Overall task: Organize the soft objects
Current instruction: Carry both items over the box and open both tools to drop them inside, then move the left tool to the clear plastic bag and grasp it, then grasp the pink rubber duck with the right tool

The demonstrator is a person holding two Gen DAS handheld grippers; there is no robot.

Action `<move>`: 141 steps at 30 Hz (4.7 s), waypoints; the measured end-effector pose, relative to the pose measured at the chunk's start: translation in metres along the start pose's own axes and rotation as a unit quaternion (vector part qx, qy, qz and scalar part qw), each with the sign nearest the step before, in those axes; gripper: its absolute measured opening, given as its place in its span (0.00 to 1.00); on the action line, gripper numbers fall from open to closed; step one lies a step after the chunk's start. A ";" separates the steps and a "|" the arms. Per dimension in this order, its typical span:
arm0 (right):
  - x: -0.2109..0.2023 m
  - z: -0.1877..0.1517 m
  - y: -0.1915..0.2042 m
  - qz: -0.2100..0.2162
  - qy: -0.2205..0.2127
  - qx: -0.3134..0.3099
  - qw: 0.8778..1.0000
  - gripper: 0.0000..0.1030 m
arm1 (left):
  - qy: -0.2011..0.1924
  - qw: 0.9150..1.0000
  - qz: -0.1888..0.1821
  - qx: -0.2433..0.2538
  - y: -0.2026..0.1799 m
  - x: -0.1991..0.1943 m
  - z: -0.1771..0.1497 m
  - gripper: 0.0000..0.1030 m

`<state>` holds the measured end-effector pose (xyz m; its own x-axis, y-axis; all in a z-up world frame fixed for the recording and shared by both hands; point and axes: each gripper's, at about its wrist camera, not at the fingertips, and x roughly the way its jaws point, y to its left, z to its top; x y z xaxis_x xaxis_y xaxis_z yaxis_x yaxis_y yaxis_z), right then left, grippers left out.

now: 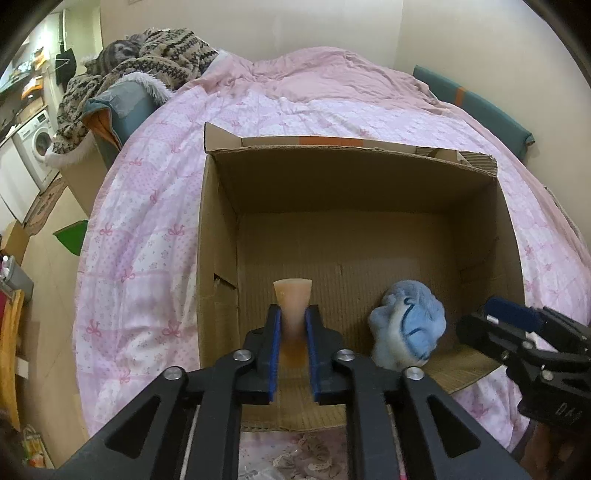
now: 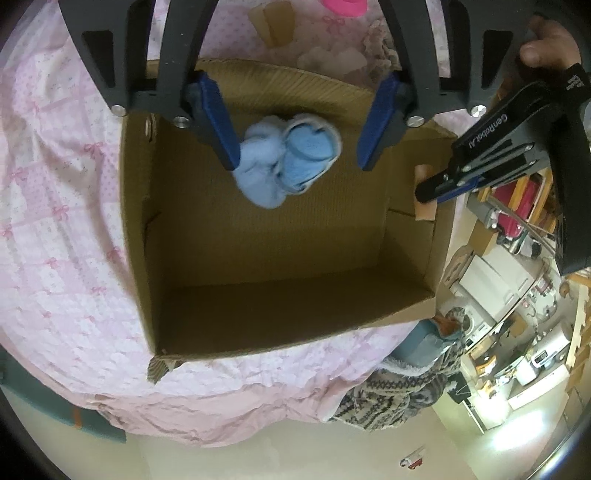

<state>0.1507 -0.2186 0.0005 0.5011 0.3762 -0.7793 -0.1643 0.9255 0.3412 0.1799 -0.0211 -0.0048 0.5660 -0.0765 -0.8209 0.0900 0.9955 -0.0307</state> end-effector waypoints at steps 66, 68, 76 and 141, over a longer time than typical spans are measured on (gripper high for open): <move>-0.067 -0.066 -0.001 -0.003 -0.004 0.049 0.999 0.91 | 0.023 0.997 0.054 -0.059 0.044 -0.083 -0.074 0.68; -0.065 -0.070 0.002 -0.004 0.006 0.045 0.999 0.91 | 0.038 0.996 0.051 -0.063 0.045 -0.080 -0.078 0.68; -0.054 -0.075 -0.002 0.002 0.028 0.067 0.997 0.91 | 0.066 0.986 0.074 -0.131 0.077 -0.070 -0.086 0.68; 0.034 -0.117 0.065 0.028 0.220 -0.078 0.972 0.40 | 0.167 0.977 0.033 -0.129 0.060 -0.034 -0.103 0.11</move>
<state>0.0576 -0.1409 -0.0655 0.0821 0.3767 -0.9227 -0.3259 0.8851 0.3323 0.0817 0.0471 -0.0371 0.2616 -0.0309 -0.9647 -0.1717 0.9820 -0.0781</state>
